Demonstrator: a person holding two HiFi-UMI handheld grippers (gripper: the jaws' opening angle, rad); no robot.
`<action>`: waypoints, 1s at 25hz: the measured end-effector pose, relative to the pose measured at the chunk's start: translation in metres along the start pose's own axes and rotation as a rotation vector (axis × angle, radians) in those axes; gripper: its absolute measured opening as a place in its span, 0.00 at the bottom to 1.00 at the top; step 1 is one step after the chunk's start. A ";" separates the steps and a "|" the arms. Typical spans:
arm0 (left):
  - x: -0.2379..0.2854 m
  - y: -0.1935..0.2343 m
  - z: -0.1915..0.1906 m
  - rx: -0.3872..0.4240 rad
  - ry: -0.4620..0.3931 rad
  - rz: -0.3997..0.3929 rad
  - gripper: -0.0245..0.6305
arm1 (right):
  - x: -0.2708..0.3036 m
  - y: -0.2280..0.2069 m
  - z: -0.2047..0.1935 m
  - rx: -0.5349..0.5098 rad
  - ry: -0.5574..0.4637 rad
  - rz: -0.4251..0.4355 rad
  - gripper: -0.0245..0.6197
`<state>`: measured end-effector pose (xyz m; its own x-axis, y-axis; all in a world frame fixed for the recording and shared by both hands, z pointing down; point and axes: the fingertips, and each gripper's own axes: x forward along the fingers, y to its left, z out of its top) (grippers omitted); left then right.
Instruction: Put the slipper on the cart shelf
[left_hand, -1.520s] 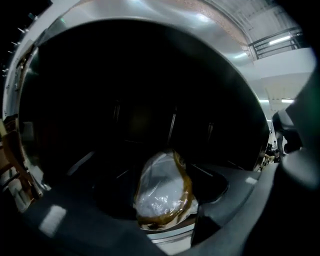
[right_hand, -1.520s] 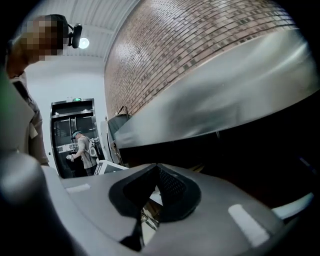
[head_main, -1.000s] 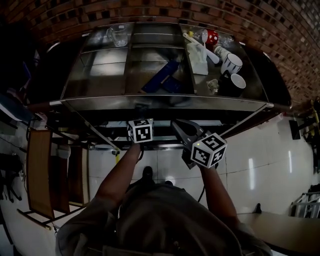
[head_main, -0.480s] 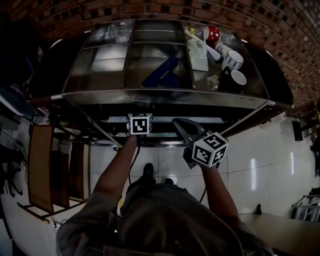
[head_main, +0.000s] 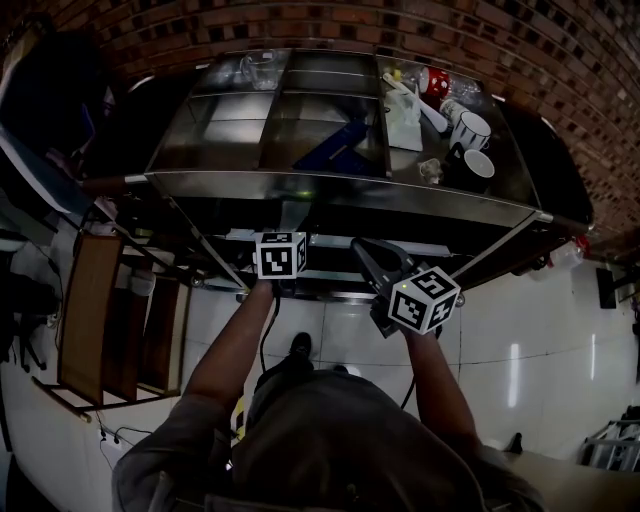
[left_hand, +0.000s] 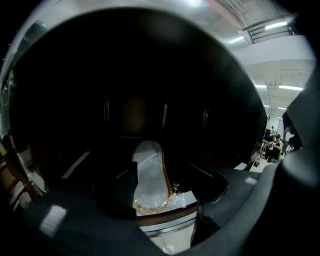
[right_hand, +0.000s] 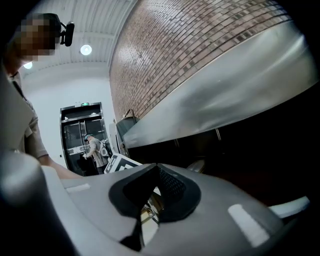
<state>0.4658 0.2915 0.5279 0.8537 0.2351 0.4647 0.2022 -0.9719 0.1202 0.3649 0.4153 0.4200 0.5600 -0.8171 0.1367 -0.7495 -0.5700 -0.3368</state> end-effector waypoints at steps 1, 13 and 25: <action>-0.009 -0.004 0.002 0.004 -0.008 0.001 0.48 | -0.003 0.000 0.000 0.000 -0.004 0.008 0.04; -0.127 -0.055 0.033 0.058 -0.168 0.037 0.05 | -0.024 0.024 0.008 -0.043 -0.057 0.114 0.04; -0.166 -0.067 0.041 0.033 -0.185 -0.118 0.05 | -0.010 0.062 0.016 -0.115 -0.054 0.115 0.04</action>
<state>0.3304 0.3169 0.4069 0.8960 0.3448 0.2800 0.3193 -0.9382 0.1337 0.3185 0.3889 0.3824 0.4838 -0.8737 0.0516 -0.8437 -0.4812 -0.2377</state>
